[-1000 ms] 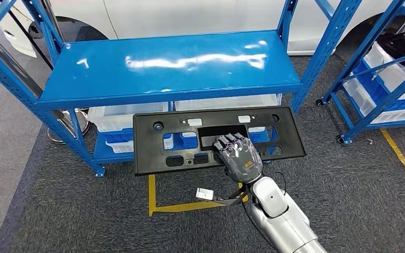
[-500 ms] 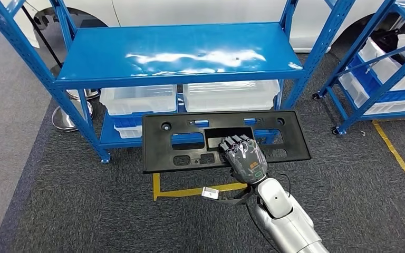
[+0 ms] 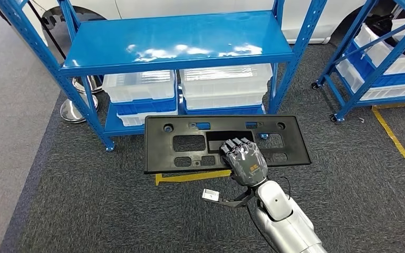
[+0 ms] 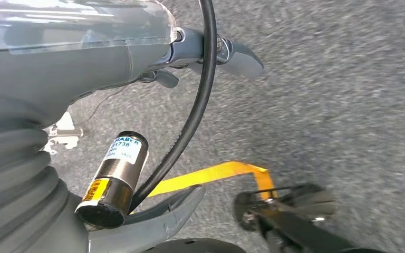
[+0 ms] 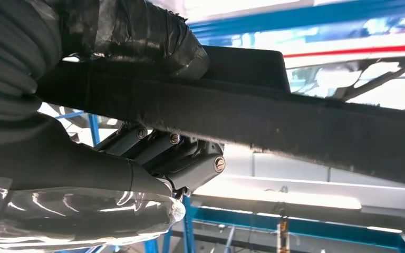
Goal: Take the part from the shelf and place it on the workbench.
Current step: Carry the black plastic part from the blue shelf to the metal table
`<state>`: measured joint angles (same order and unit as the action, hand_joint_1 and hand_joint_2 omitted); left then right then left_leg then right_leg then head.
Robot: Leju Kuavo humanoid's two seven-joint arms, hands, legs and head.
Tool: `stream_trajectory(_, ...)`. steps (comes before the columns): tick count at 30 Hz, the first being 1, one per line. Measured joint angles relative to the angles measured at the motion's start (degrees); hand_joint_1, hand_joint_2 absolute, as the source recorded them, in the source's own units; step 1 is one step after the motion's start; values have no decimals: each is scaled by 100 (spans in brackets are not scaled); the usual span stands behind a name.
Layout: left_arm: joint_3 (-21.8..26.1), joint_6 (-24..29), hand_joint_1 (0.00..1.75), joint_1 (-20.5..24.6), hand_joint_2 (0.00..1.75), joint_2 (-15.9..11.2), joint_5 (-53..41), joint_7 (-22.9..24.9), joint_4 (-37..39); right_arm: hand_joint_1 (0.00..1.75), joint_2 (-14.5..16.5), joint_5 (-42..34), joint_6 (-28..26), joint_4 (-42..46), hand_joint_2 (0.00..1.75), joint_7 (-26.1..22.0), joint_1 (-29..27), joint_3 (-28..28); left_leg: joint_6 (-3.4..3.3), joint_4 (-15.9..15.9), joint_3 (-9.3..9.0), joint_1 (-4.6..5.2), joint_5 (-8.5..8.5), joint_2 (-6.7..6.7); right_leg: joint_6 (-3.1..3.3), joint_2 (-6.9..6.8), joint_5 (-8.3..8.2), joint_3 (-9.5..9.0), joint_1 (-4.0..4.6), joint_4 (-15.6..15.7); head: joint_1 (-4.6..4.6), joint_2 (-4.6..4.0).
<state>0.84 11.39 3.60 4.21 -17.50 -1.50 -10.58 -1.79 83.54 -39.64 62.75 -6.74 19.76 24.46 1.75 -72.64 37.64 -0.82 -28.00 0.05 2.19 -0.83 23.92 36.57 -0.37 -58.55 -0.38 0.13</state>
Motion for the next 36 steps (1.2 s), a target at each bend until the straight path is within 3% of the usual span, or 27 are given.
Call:
stream_trajectory(1,0,1,0,10,175,-2,-4,-2,-1,173,3,10,-1,-1,175,2,-7,-1,-7,353,-315,1,38,-1,-23,0,-52,106,1,-49,-1,0)
stream_trajectory(3,-1,4,0,36,175,-3,-18,-4,-3,173,11,32,-2,-1,175,11,-14,-9,-64,1180,-896,22,-160,-13,-84,-7,-150,238,7,-119,2,0)
stream_trajectory(4,0,6,0,47,175,-2,-24,-4,-4,173,14,41,-2,-1,175,16,-14,-14,-104,1438,-1040,40,-272,-18,-118,-12,-207,265,8,-122,4,0)
stream_trajectory(5,0,8,0,53,175,-2,-28,-5,-4,173,15,49,-3,-2,175,21,-15,-19,-151,1554,-1064,54,-287,-22,-151,-16,-272,275,6,-108,6,0)
stream_trajectory(7,0,8,0,60,175,12,-37,-4,-3,173,15,54,-3,-10,175,29,-23,-28,-251,1576,-970,35,-156,1,-216,8,-274,321,-1,-104,7,0)
stream_trajectory(8,0,7,0,62,175,19,-39,-3,-3,173,15,46,-2,-15,175,31,-28,-34,-309,1592,-910,20,-75,18,-242,28,-111,374,-6,-202,9,0)
stream_trajectory(11,1,6,0,50,175,26,-53,-5,-2,173,13,-19,-2,-41,175,27,-43,-63,-403,1594,-648,13,159,55,-307,58,759,587,-42,-1101,12,0)
stream_trajectory(12,1,6,0,45,175,28,-67,-15,-2,173,13,-39,-2,-56,175,25,-47,-73,-400,1587,-547,15,226,58,-327,58,873,617,-52,-1434,12,0)
stream_trajectory(13,1,6,0,44,175,33,-84,-27,-2,173,13,-56,-2,-74,175,21,-49,-82,-392,1576,-447,16,287,57,-341,58,812,597,-62,-1654,11,0)
stream_trajectory(14,1,6,0,41,175,37,-102,-42,-2,173,13,-74,-2,-94,175,18,-50,-90,-378,1561,-346,16,345,57,-348,58,621,507,-73,-1714,11,0)
stream_trajectory(15,1,6,0,39,175,42,-115,-52,-2,173,14,-92,-2,-115,175,16,-48,-97,-359,1541,-253,15,401,57,-349,57,409,336,-85,-1604,11,0)
stream_trajectory(16,1,5,0,37,175,44,-122,-60,-2,173,14,-110,-2,-134,175,16,-44,-106,-332,1515,-173,14,452,56,-340,58,305,73,-94,-1324,10,0)
stream_trajectory(17,1,4,0,35,175,45,-125,-66,-2,173,15,-126,-2,-149,175,13,-34,-114,-301,1482,-108,20,496,54,-323,62,351,-254,-88,-899,9,0)
stream_trajectory(19,1,-4,0,37,175,45,-129,-72,-2,173,15,-160,-3,-169,175,5,3,-127,-226,1438,-38,33,575,52,-276,67,656,-745,-58,-167,8,0)
stream_trajectory(21,1,-12,0,37,175,44,-131,-75,-2,173,14,-192,-3,-196,175,-1,29,-142,-146,1447,-15,27,653,51,-207,67,746,-838,-36,61,9,0)
stream_trajectory(22,1,-14,0,33,175,44,-131,-75,-2,173,14,-203,-3,-211,175,-1,35,-150,-110,1427,8,14,633,49,-162,60,702,-811,-36,62,9,0)
stream_trajectory(24,1,-17,0,16,175,45,-131,-75,-2,173,14,-211,-3,-235,175,-1,43,-160,-54,1118,146,-8,328,43,-62,43,604,-742,-46,76,7,0)
stream_trajectory(26,1,-22,0,4,175,46,-131,-75,-2,173,15,-214,-3,-255,175,-1,46,-160,-21,399,407,-15,-159,41,-9,35,520,-635,-22,68,6,0)
stream_trajectory(27,1,-24,0,1,175,46,-132,-75,-2,173,15,-215,-3,-269,175,-1,45,-160,-13,43,515,-15,-309,41,-1,34,485,-579,-5,56,5,0)
stream_trajectory(28,1,-25,0,-3,175,46,-131,-75,-2,173,15,-216,-3,-285,175,-1,44,-161,-15,-159,543,-14,-353,41,2,35,456,-523,11,38,6,0)
stream_trajectory(29,1,-25,0,-7,175,45,-131,-75,-2,173,15,-216,-3,-299,175,-1,43,-161,-29,-147,457,-11,-296,40,2,36,436,-475,25,17,6,0)
stream_trajectory(30,1,-25,0,-10,175,45,-130,-75,-2,173,15,-216,-3,-310,175,-1,43,-162,-56,94,257,-4,-169,38,0,38,425,-438,37,-7,5,0)
stream_trajectory(32,2,-25,0,-7,175,38,-131,-75,-2,173,15,-226,-3,-317,175,-4,49,-165,-146,883,-286,24,37,33,-10,36,415,-394,60,-46,6,0)
stream_trajectory(33,2,-25,0,-3,175,33,-131,-75,-2,173,15,-236,-3,-319,175,-9,58,-171,-184,1178,-470,43,84,31,-27,32,406,-381,65,-57,6,0)
stream_trajectory(34,3,-25,0,0,175,28,-132,-76,-2,173,16,-250,-3,-323,175,-16,70,-179,-213,1362,-571,60,89,31,-50,27,393,-370,64,-61,7,0)
stream_trajectory(36,3,-29,0,0,175,29,-134,-76,-2,173,20,-297,-3,-342,175,-46,104,-205,-213,1456,-582,71,104,32,-66,20,372,-348,67,-64,8,0)
